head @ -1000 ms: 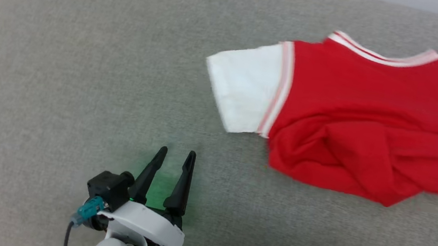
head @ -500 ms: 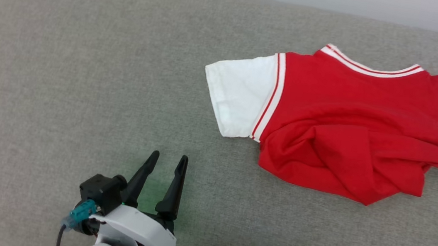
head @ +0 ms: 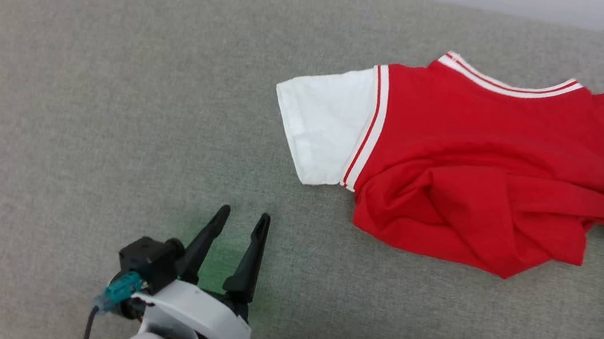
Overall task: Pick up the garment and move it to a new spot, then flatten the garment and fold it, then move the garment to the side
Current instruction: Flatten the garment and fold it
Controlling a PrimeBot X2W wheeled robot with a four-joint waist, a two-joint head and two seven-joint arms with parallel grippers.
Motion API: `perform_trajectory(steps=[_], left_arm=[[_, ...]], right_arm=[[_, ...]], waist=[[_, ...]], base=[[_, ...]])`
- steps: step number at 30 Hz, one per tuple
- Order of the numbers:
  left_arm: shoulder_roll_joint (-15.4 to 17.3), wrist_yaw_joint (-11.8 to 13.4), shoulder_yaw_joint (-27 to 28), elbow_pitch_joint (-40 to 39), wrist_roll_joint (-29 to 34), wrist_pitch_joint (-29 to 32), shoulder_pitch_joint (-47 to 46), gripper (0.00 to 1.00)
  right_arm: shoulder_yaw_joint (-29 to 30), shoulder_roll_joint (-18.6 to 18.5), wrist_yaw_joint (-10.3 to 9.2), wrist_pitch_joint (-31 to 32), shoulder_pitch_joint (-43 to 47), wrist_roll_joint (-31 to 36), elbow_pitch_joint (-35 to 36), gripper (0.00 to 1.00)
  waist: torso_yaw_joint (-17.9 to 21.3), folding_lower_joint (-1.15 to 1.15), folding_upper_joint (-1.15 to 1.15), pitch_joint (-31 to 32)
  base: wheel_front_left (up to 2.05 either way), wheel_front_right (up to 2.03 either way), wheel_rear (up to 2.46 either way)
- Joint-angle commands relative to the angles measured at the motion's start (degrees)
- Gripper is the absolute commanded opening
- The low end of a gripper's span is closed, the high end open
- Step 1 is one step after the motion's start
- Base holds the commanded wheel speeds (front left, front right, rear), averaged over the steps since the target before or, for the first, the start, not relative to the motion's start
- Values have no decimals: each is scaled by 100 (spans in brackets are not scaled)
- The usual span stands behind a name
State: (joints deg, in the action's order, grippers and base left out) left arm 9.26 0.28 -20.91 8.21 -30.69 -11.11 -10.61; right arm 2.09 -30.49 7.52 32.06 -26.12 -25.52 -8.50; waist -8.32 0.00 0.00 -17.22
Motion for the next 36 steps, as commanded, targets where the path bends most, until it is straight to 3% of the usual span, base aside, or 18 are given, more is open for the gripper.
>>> perform_trajectory(steps=[1, 8, 18, 19, 20, 25, 29, 30, 31, 32, 36], left_arm=[[-6, -38, -22, -7, 16, -12, -85, 100], [-57, -89, -78, 81, 4, -51, -236, 100], [-92, -138, -130, 195, -25, -102, -422, 100], [-92, -132, -125, 207, -31, -113, -430, 100], [-97, -123, -121, 216, -36, -119, -437, 100], [-75, -78, -100, 248, -31, -144, -438, 100], [-35, -140, -69, 135, -48, -167, -527, 100], [12, -164, -66, 104, -24, -139, -601, 100], [97, -177, -66, 66, 37, -94, -706, 100], [184, -185, -68, 29, 105, -34, -841, 100], [555, -396, -57, -88, 198, 412, -1596, 100]], right_arm=[[-137, -124, -6, 121, -197, 64, -48, 100], [-743, -609, -6, 468, -992, 79, -675, 100], [-1092, -752, -6, 321, -1692, -83, -1708, 98], [-1103, -739, -6, 289, -1729, -114, -1777, 42], [-1122, -733, -6, 241, -1769, -154, -1829, 0], [-1004, -713, -6, -67, -1905, -189, -2142, 0], [-547, -590, -6, -473, -1981, -24, -2531, 0], [-420, -552, -6, -599, -1976, 53, -2627, 18], [-267, -515, -6, -738, -1969, 124, -2718, 51], [-168, -461, -6, -864, -1946, 187, -2756, 100], [249, -190, -6, -1396, -1772, 194, -2729, 100]], waist=[[-60, 0, 0, -122], [-211, 0, 0, -395], [-329, 0, 0, -673], [-326, 0, 0, -683], [-320, 0, 0, -691], [-246, 0, 0, -683], [-176, 0, 0, -647], [-167, 0, 0, -627], [-162, 0, 0, -606], [-157, 0, 0, -585], [-84, 0, 0, -474]], base=[[0, 0, 0], [0, 0, 0], [0, 0, 0], [0, 0, 0], [0, 0, 0], [0, 0, 0], [0, 0, 0], [0, 0, 0], [0, 0, 0], [0, 0, 0], [0, 0, 0]])
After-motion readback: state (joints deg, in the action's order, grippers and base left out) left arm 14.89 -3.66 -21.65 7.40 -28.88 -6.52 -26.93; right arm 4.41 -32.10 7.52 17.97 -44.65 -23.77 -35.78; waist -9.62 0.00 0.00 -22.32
